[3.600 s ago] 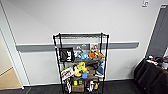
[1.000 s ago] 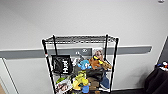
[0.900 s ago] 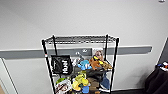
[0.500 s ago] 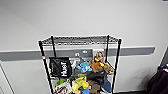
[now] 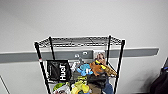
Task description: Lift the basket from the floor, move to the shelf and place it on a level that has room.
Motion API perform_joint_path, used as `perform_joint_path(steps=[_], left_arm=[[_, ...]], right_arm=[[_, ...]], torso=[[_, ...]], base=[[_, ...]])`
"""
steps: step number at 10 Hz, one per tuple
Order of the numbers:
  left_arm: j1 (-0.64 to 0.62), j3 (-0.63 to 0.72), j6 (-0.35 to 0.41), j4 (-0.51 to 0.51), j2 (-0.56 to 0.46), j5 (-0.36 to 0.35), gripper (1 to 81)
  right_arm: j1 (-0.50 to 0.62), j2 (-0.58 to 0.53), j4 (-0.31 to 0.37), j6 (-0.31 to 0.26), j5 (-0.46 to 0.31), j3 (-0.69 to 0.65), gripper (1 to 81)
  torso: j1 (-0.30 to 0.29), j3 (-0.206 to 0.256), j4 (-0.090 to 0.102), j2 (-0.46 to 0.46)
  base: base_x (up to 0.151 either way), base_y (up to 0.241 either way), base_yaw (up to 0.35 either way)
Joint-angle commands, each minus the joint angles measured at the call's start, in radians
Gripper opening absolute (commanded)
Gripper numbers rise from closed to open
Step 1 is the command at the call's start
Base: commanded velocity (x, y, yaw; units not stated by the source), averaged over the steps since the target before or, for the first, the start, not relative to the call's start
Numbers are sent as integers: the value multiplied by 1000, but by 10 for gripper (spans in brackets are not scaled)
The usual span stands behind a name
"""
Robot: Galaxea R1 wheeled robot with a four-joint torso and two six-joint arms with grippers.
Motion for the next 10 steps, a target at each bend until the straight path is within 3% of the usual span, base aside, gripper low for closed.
perform_joint_path(steps=[1,10], left_arm=[[-105,36,5,11,-26,29,10],[-104,36,5,11,-27,31,10]], right_arm=[[101,-35,-2,1,-28,35,10],[101,-35,-2,1,-28,36,10]], torso=[[0,0,0,0],[0,0,0,0]], base=[[125,0,0],[111,0,0]])
